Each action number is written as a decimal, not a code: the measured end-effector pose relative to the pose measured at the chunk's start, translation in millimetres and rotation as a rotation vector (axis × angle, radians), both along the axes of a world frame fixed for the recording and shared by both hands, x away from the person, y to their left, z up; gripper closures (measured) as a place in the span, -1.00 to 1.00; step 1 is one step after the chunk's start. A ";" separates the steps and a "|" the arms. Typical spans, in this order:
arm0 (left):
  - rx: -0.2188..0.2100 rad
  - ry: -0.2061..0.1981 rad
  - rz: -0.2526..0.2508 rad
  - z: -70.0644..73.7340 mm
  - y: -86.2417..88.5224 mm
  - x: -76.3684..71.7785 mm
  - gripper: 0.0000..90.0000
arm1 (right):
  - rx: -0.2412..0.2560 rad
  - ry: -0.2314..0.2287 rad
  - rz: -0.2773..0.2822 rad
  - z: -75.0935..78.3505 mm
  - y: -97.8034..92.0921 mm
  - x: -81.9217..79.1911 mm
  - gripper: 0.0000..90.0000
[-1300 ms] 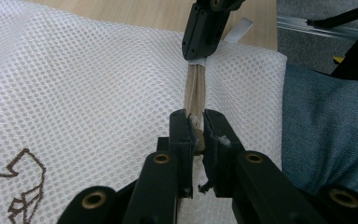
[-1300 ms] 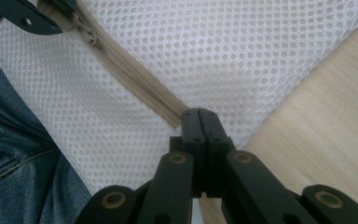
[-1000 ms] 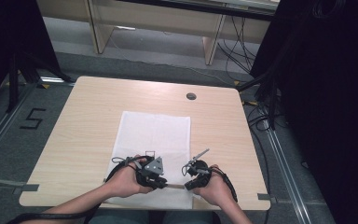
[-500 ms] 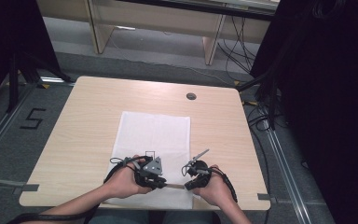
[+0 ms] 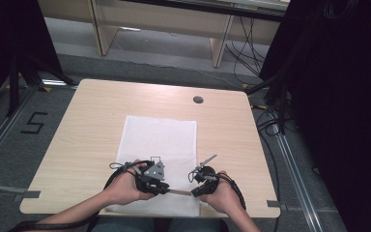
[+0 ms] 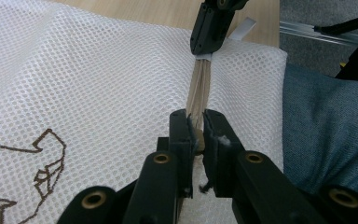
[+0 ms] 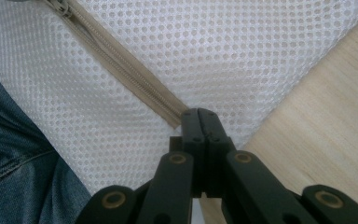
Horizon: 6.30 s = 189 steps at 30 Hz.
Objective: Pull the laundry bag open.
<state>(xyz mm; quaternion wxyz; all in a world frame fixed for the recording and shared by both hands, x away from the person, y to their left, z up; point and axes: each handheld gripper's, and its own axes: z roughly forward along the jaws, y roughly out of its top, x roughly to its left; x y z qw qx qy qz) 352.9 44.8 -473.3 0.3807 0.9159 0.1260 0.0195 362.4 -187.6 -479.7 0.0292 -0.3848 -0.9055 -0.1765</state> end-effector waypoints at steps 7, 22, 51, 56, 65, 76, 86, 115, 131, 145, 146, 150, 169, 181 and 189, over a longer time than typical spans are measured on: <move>-0.001 0.013 0.016 -0.2 4.8 -1.9 0.82 | 0.003 -0.007 0.004 -0.6 -0.8 1.0 1.00; 0.016 0.000 0.006 3.3 11.3 -1.5 0.82 | 0.008 -0.001 -0.001 -0.8 -1.0 0.9 1.00; 0.026 0.026 0.006 1.6 20.9 1.7 0.82 | 0.012 0.021 0.000 -0.4 -1.9 1.9 1.00; 0.032 0.022 -0.006 2.5 20.8 1.5 0.82 | 0.011 0.016 0.003 -0.4 -1.7 1.7 1.00; 0.024 0.050 0.010 0.1 27.8 -0.7 0.82 | 0.017 0.011 0.011 -1.3 1.2 0.7 1.00; 0.035 0.047 0.005 -0.5 29.0 0.8 0.82 | 0.009 0.033 -0.003 -0.2 3.0 0.6 1.00; 0.045 0.060 0.011 -6.5 31.4 3.6 0.82 | -0.007 0.008 0.019 0.2 4.7 -0.2 1.00; 0.026 0.075 0.035 -6.9 61.1 2.3 0.82 | -0.035 -0.010 0.043 0.9 8.9 -1.9 1.00; 0.028 0.064 0.054 -5.1 76.3 0.0 0.82 | -0.036 -0.007 0.044 0.9 8.7 -1.4 1.00; 0.021 0.071 0.058 -3.8 77.5 -0.9 0.82 | -0.035 -0.009 0.043 0.9 8.5 -1.5 1.00; 0.015 0.076 0.059 -3.5 77.4 -1.0 0.82 | -0.035 -0.010 0.044 0.9 8.6 -1.5 1.00; 0.006 0.080 0.069 -2.2 79.0 -1.0 0.82 | -0.035 -0.009 0.044 0.9 8.8 -1.7 1.00; 0.023 0.068 0.059 -1.5 82.4 -0.7 0.82 | -0.034 -0.009 0.045 0.9 8.7 -1.7 1.00; -0.002 0.085 0.081 -2.3 94.4 -1.9 0.82 | -0.036 -0.009 0.043 1.0 8.8 -1.6 1.00; 0.001 0.090 0.079 -1.8 95.2 -1.6 0.82 | -0.032 -0.008 0.043 0.8 8.2 -1.3 1.00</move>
